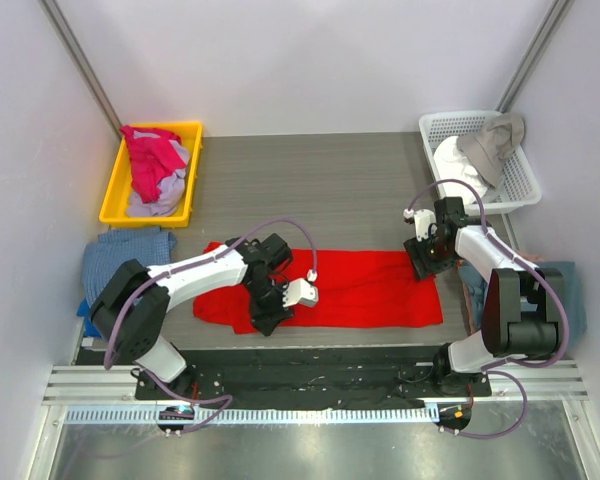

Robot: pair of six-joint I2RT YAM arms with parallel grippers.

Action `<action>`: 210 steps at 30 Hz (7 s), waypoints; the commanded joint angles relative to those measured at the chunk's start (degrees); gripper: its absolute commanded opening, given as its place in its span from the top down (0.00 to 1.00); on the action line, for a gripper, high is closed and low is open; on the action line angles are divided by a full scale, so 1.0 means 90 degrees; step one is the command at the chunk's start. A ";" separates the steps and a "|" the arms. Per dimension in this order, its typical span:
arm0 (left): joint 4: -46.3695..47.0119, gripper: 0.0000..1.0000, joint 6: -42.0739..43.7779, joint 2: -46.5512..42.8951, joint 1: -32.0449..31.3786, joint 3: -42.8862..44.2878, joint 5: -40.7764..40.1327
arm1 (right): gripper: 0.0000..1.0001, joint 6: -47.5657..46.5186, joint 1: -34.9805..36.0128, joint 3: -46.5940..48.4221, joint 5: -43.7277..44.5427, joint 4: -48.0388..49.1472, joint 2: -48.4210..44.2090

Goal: Fold and stack the t-shirts
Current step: Fold the other side of the tshirt into a rectangle, then rotate the tshirt 90 degrees

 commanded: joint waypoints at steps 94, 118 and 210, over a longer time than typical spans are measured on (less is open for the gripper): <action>0.0203 0.87 0.0028 0.0308 -0.0377 0.0290 -0.1743 | 0.42 0.0014 0.0059 -0.0094 -0.0140 0.0157 -0.0093; 0.0534 0.57 -0.0177 -0.1050 -0.0367 0.0330 -0.2396 | 0.40 0.0023 0.0069 0.0003 -0.0198 0.0177 -0.0054; 0.1892 0.59 -0.0519 0.5082 0.2065 0.5894 -0.3764 | 0.24 -0.0573 0.3349 -0.0348 -0.0140 0.0899 0.0903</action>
